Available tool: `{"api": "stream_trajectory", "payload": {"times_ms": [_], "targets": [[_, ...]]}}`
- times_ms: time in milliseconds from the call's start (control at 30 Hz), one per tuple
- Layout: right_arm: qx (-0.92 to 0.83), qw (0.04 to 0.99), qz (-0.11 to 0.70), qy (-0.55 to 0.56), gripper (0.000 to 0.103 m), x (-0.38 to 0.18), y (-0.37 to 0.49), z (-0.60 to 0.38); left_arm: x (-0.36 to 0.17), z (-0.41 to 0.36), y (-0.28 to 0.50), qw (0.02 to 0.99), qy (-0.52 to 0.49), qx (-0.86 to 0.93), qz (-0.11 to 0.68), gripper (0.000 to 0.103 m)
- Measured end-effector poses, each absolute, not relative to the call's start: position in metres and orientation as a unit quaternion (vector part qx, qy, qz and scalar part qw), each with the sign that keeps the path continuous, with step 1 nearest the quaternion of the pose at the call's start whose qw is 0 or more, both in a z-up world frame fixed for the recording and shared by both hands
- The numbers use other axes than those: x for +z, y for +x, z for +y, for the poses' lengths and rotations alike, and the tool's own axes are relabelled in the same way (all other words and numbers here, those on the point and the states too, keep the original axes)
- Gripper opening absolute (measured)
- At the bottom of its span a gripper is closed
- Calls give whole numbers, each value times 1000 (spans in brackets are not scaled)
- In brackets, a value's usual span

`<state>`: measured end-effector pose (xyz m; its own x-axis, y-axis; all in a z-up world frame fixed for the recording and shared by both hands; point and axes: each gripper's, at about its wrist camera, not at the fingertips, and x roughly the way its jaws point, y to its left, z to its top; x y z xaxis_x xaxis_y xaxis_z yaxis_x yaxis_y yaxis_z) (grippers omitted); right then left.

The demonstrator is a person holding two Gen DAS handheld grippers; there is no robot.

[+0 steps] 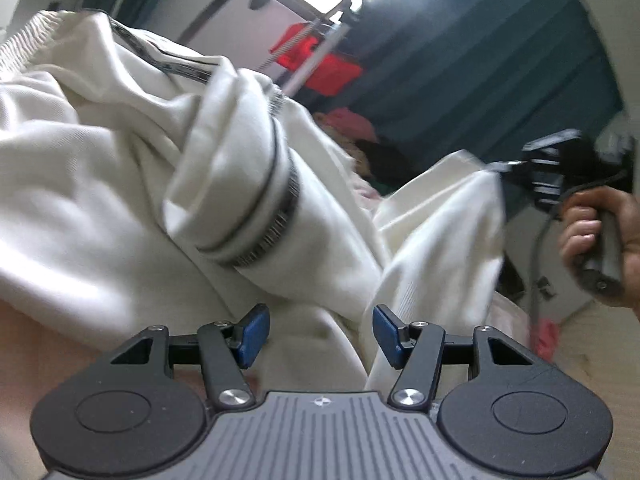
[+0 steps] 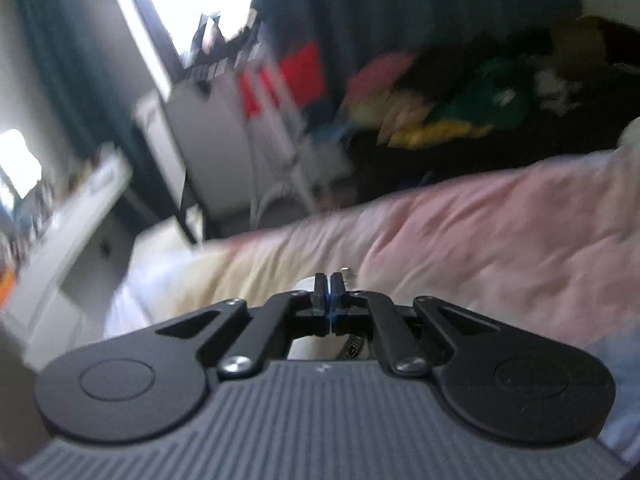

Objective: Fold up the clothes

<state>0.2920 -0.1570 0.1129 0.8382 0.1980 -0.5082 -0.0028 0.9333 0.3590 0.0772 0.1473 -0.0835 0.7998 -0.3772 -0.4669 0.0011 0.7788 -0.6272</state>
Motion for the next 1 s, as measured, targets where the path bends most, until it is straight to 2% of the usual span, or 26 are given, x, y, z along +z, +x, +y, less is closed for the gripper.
{"api": "stream_trajectory", "payload": {"times_ms": [200,433,533,667,800,867,933,1000], "targets": [[-60,948,198,242,4,81,199,-278,-71,131,56,907,-287,-131,279,60],[-192,925,99,314,4,41,89,-419,-74,118,49,912,-244,-112,311,60],[-245,867,182,393,4,-26,55,-467,-76,114,50,912,-229,-98,326,60],[-236,757,251,555,6,-91,28,-505,-82,117,52,906,-229,-78,347,60],[-195,722,257,613,8,-107,22,-508,-83,121,54,900,-243,-64,355,61],[-196,723,258,610,25,-111,28,-504,-83,124,54,897,-251,-57,359,61],[-197,726,260,605,76,-114,33,-500,-84,126,55,894,-258,-50,362,61],[-198,729,262,601,77,-118,39,-496,-86,127,57,892,-263,-43,365,61]]}}
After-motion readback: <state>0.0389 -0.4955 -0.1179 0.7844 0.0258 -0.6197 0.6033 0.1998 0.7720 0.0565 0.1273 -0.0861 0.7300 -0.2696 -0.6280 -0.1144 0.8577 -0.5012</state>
